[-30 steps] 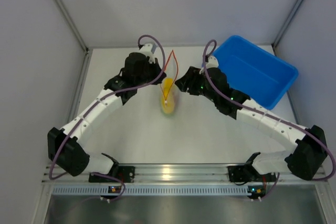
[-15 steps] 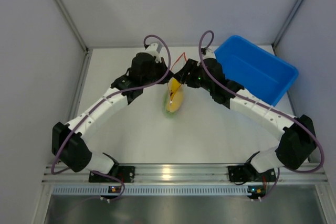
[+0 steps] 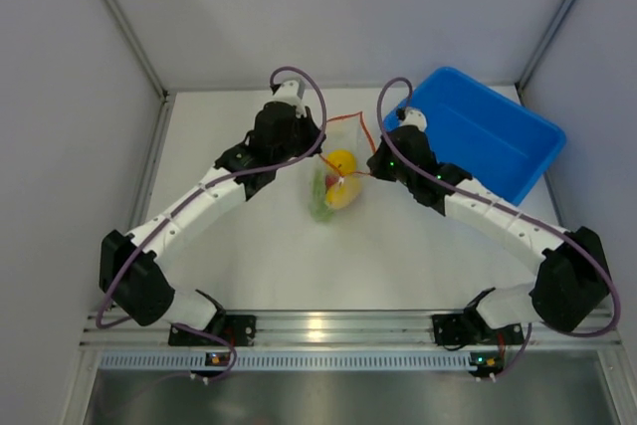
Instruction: Open the zip-top bag and remove the fake food
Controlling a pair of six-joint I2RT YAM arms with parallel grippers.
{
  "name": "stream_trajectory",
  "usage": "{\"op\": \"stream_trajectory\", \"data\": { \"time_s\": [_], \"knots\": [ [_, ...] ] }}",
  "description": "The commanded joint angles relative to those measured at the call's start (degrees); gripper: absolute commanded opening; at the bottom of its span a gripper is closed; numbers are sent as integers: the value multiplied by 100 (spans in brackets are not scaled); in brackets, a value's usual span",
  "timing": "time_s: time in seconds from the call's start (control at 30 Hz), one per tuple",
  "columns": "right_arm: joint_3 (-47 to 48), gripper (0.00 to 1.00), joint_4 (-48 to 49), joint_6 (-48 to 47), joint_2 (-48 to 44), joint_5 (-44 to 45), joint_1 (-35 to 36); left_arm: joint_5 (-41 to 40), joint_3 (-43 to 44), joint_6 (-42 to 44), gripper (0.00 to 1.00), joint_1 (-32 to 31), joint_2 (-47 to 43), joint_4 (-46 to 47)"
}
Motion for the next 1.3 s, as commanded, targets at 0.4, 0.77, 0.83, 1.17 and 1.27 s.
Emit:
{"op": "stream_trajectory", "data": {
  "time_s": [0.4,0.77,0.83,1.17,1.27],
  "knots": [
    [-1868,0,-611,-820,-1855,-83,-1614,-1662,565,951,0,-13,-397,-414],
    [-400,20,-1261,-1497,-1803,-1376,-1526,396,618,45,0,-268,138,236],
    [-172,21,-1367,-1628,-1838,-1438,-1500,396,626,-60,0,-321,200,280],
    [743,25,-1912,-2174,-1408,-1702,-956,423,582,-342,0,-435,429,509],
    [726,25,-1738,-2227,-1179,-1483,-613,651,652,-368,0,-453,525,500]
  ]
}}
